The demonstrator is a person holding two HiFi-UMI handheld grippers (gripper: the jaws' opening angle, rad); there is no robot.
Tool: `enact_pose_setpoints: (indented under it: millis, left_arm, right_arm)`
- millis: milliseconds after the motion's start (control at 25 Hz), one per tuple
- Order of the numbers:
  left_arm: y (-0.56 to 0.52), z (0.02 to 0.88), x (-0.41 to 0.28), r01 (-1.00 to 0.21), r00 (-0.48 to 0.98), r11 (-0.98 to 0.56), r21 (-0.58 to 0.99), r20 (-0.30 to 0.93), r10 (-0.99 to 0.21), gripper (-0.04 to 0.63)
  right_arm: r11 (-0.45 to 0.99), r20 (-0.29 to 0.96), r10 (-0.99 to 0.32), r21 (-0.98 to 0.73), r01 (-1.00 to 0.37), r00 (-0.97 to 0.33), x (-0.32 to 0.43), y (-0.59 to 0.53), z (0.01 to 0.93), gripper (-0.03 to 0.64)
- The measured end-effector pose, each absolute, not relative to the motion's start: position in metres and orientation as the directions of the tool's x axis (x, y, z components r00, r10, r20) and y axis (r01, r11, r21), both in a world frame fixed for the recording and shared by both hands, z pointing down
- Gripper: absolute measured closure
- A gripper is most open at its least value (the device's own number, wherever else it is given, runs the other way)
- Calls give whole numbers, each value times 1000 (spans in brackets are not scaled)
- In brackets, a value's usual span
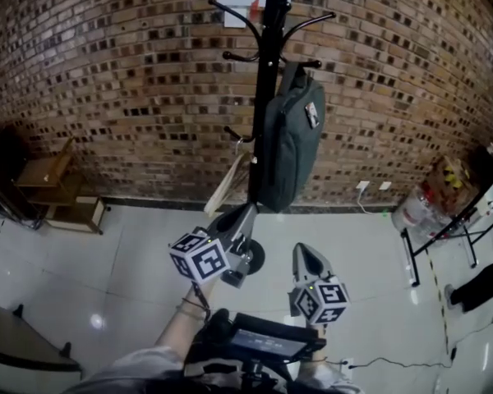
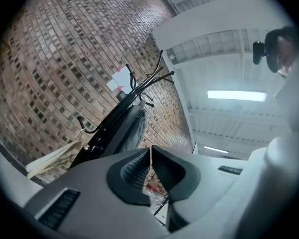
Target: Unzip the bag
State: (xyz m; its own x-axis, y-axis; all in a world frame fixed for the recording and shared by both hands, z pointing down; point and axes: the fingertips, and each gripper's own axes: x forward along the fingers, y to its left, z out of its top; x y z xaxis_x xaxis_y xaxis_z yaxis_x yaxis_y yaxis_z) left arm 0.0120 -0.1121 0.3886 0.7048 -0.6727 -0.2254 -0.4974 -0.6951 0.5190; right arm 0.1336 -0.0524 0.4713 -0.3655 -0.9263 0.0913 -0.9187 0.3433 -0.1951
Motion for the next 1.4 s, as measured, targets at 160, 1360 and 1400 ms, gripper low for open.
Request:
enact_pose_setpoints:
  millis: [160, 1360, 1400]
  left_arm:
    - [-153, 361, 23, -438, 746, -740, 510, -253, -616, 561]
    - [-281, 299, 56, -253, 837, -765, 592, -263, -480, 500]
    - [-281, 299, 57, -247, 833, -758, 604, -266, -484, 500]
  right_arm:
    - [313, 80, -939, -203, -928, -335, 131, -87, 458, 627]
    - [108, 135, -981, -196, -975, -136, 167, -195, 457, 627]
    - [122, 136, -979, -196, -973, -150, 168, -199, 457, 627]
